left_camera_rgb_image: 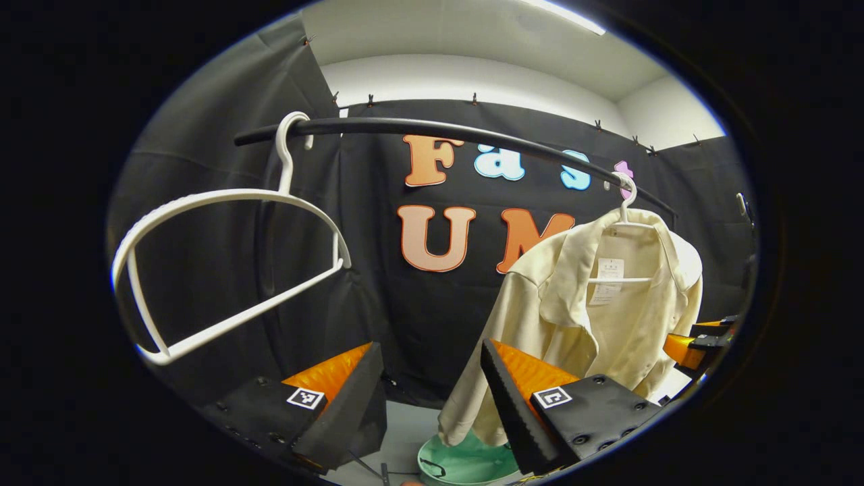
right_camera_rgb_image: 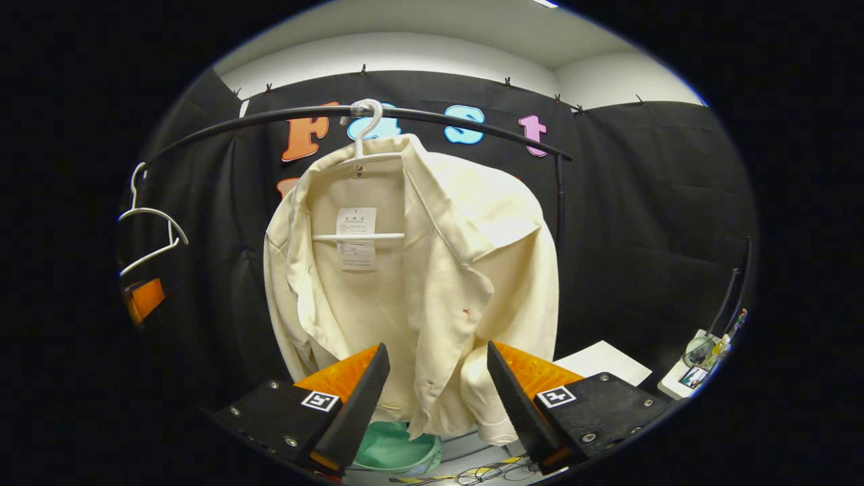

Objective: Grasp the clothes on the hanger with both hands and then place them into the laundry hamper below.

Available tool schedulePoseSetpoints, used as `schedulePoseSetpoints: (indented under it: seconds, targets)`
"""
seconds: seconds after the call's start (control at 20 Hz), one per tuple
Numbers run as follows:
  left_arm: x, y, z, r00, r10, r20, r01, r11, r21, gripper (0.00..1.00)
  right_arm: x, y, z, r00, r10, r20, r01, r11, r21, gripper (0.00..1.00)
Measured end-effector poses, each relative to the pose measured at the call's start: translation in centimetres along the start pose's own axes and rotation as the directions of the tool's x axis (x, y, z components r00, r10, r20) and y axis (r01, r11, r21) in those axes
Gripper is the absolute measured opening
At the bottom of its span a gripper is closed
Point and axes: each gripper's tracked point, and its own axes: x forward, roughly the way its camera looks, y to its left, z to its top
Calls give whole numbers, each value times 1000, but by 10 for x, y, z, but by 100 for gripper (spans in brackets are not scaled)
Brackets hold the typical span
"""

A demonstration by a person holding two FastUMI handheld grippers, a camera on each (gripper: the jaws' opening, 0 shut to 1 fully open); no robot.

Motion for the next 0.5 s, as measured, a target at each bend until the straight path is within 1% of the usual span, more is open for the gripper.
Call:
schedulePoseSetpoints:
  seconds: [0.15,0.25,0.5]
  targets:
    - [-2,9,-4,1000,13,-9,-13,1000,-10,96,16,7,5,1000,-11,12,12,999,-33,88]
    - [-2,15,-6,1000,23,-11,-23,1000,-12,96,25,9,5,1000,-24,16,25,999,-40,87]
    - [-2,25,-11,999,43,-22,-44,999,-14,96,50,6,7,995,-98,13,99,994,-41,87]
